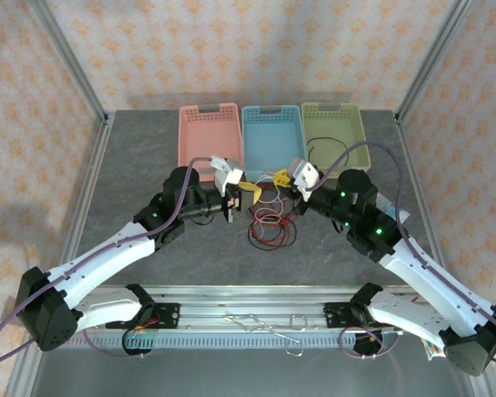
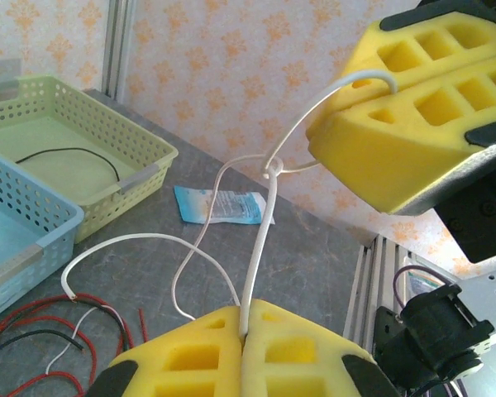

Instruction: Untangle the cables

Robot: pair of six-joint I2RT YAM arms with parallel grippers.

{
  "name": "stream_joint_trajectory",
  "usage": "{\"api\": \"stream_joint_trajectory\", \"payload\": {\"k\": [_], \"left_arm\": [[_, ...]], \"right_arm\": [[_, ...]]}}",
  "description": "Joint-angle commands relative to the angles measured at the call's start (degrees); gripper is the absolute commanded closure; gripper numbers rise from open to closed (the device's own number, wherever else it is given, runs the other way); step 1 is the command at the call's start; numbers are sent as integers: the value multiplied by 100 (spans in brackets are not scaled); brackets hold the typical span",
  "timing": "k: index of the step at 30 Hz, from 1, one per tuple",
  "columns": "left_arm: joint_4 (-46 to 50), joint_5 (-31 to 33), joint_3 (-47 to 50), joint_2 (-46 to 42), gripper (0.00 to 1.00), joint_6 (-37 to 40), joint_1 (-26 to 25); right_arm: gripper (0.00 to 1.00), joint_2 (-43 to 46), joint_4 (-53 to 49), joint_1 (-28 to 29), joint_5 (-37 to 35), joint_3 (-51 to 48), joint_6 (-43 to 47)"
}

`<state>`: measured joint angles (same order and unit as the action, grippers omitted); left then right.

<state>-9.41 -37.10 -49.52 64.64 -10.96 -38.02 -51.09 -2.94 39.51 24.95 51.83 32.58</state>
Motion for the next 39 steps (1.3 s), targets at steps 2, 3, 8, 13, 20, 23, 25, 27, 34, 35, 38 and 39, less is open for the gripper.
{"api": "stream_joint_trajectory", "payload": {"k": [2, 3, 8, 13, 20, 23, 25, 27, 34, 35, 38, 39], "left_arm": [[316, -140, -474, 22, 100, 376, -133], [385, -126, -532, 60, 100, 414, -151], [413, -12, -617, 135, 100, 394, -188], [449, 422, -647, 135, 100, 318, -190], [761, 1544, -748, 189, 100, 98, -188], [605, 1340, -737, 145, 100, 0, -188], [464, 988, -737, 116, 100, -20, -188], [309, 640, -690, 77, 85, 5, -188], [386, 529, -163, -547, 46, 300, -191], [367, 629, -54, -700, 46, 292, -188], [270, 1137, 178, -1032, 47, 231, -182], [252, 1262, 189, -1084, 48, 227, -182]], "right_arm": [[100, -26, 144, 46, 214, -82, -132], [100, -54, 145, 64, 244, -77, -137], [100, -180, 66, 209, 192, -41, 4], [100, -197, 85, 292, 186, -59, 52], [100, -125, 139, 338, 215, -130, 34], [100, -172, 83, 364, 258, -128, 31], [100, -208, 99, 380, 228, -136, 16], [100, -214, 184, 382, 59, -146, -41], [100, -64, 435, 374, -904, -209, -96], [100, -52, 405, 374, -904, -209, -110], [100, -69, 241, 365, -679, -137, -194], [100, -93, 173, 360, -608, -101, -238]]}}
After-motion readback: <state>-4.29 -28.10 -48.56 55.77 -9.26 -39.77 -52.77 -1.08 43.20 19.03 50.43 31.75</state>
